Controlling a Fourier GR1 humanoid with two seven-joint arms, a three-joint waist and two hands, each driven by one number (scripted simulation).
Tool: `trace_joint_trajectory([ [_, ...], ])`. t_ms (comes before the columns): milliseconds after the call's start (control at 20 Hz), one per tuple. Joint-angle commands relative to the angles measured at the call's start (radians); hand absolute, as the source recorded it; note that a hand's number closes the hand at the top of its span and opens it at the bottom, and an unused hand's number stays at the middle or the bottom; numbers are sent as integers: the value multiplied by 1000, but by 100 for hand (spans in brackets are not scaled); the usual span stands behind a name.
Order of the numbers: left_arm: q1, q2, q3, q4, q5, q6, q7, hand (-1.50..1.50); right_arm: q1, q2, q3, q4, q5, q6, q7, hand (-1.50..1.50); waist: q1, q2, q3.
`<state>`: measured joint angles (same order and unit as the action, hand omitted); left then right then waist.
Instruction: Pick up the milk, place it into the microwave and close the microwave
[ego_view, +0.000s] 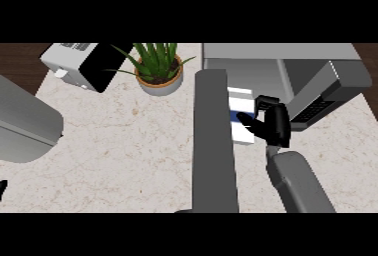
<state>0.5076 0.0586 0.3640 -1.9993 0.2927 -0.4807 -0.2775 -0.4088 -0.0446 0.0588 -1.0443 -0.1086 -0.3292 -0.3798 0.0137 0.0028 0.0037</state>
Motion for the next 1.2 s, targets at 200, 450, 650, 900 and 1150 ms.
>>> trace_joint_trajectory([
  [200, -21, 11, 23, 26, -6, -21, 19, -150, -282, -26, -155, 473, -25, 65, -198, 150, 19, 7, -2],
  [450, -114, 64, 59, 75, 34, -12, 56, -150, -392, -56, -213, 623, -13, 39, -345, 150, 28, 13, -2],
  [650, -78, 38, 67, 99, 17, -43, -7, -150, -447, -40, -214, 709, 19, -16, -421, 150, 30, 10, -2],
  [900, -125, 37, 49, 109, 7, -25, 18, -150, -523, -65, -207, 808, 70, -128, -433, 150, 55, 23, -2],
  [1150, -137, 64, 70, 167, 18, -65, -18, -150, -549, -60, -135, 858, 177, -329, -467, 150, 65, 25, -3],
])
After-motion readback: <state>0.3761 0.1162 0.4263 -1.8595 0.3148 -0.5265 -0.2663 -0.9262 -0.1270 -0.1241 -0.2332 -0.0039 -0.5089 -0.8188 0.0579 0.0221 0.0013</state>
